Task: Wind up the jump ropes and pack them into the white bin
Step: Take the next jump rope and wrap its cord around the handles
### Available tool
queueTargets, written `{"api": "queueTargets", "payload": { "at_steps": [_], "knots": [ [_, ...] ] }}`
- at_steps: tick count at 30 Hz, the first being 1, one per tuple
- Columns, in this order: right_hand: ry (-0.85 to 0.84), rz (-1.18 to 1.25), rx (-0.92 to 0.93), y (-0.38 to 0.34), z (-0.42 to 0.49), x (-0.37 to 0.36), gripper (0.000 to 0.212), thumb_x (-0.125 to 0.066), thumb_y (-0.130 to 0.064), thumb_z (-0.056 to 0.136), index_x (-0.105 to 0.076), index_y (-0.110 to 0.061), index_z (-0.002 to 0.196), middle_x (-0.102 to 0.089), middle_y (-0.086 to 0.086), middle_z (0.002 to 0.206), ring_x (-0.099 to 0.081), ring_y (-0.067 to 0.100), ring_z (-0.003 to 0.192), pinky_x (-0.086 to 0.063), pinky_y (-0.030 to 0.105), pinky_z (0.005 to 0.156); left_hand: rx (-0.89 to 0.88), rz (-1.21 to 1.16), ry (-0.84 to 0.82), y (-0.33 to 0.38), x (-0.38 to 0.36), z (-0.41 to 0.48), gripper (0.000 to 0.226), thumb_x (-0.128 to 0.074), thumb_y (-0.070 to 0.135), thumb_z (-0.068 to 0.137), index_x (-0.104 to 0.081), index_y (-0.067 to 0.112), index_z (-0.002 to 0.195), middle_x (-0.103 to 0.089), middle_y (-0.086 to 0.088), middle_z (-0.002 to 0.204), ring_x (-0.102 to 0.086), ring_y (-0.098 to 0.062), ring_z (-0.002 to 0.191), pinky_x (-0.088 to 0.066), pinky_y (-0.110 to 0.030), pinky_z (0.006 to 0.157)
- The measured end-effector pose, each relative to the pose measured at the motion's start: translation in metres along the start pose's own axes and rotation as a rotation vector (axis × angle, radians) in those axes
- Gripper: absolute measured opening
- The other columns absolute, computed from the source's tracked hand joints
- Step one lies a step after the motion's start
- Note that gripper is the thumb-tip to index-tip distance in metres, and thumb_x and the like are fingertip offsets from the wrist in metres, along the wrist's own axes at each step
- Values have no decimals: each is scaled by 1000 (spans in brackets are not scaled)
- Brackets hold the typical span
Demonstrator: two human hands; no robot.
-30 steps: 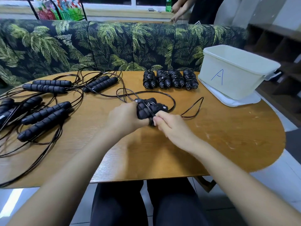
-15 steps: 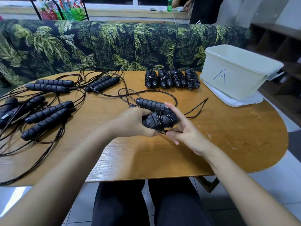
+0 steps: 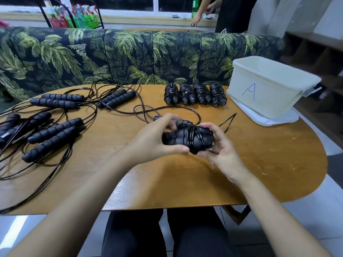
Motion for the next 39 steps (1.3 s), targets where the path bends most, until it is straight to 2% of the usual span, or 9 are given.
{"api": "queueTargets", "payload": {
  "at_steps": [6,10,13,20,28,33,35,37,39],
  "knots": [
    [-56,-54,-1,2,3,-4,76,-68,16,75,-60,-50,111,-58,0,116,-64,-1,80,-45,7,56,176,-124,-187,-34,-18,-23,59,-74,59,69,-56,24,113,-69,7,94,-65,-4,81,-55,-36,80],
    [-1,2,-83,16,9,1,70,-67,-6,78,-39,-36,135,-63,0,126,-63,7,69,-43,19,49,198,-270,29,-29,-12,-31,42,-73,41,77,-60,20,111,-70,13,91,-64,3,85,-49,-18,75],
    [-48,-130,-33,23,6,-20,15,-53,-21,93,-57,-17,107,-69,-4,91,-53,8,53,-47,20,62,275,-537,183,-24,-4,-27,20,-71,24,85,-61,15,99,-61,19,62,-54,4,57,-42,-15,56],
    [-359,-94,-169,44,8,-41,23,-49,-37,97,-63,-27,82,-60,-8,76,-56,14,80,-43,22,89,162,-686,-24,-6,3,-30,44,-70,37,58,-56,13,92,-59,8,72,-51,-4,58,-39,-16,51],
    [-798,-844,-24,17,49,-45,19,-63,-21,90,-60,-32,74,-57,-13,80,-50,8,92,-24,44,114,61,72,-373,18,22,-38,49,-86,52,58,-57,33,93,-66,11,80,-60,-4,72,-49,-27,65],
    [-840,-1282,183,3,68,-53,21,-52,-39,94,-62,-32,77,-60,-15,75,-52,0,88,8,29,119,-50,894,-282,35,21,-31,60,-67,73,63,-46,35,104,-63,10,86,-59,-18,81,-41,-29,62],
    [-794,-1393,188,-3,71,-55,25,-47,-38,98,-60,-32,77,-55,-14,63,-51,-3,70,-10,26,119,-7,976,-205,32,22,-28,57,-65,70,67,-45,33,105,-64,6,94,-62,-23,89,-36,-29,62],
    [-707,-1442,116,-7,72,-52,28,-42,-40,100,-57,-29,80,-50,-13,61,-47,-1,62,-43,27,82,53,1042,-149,26,26,-25,55,-64,68,70,-44,31,105,-64,6,98,-63,-24,92,-33,-28,61],
    [-606,-1513,104,-12,71,-54,33,-36,-42,102,-57,-24,84,-53,-10,67,-50,10,65,-32,29,56,90,1079,-109,21,26,-24,56,-64,66,72,-45,29,109,-64,5,98,-63,-24,91,-34,-28,61]
  ]
}}
Point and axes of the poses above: each hand's wrist, its own z-axis towards the middle knuckle, its own x-axis out of the back of the hand, y = z × x, the point moved 8 cm from there along z, towards the middle knuckle
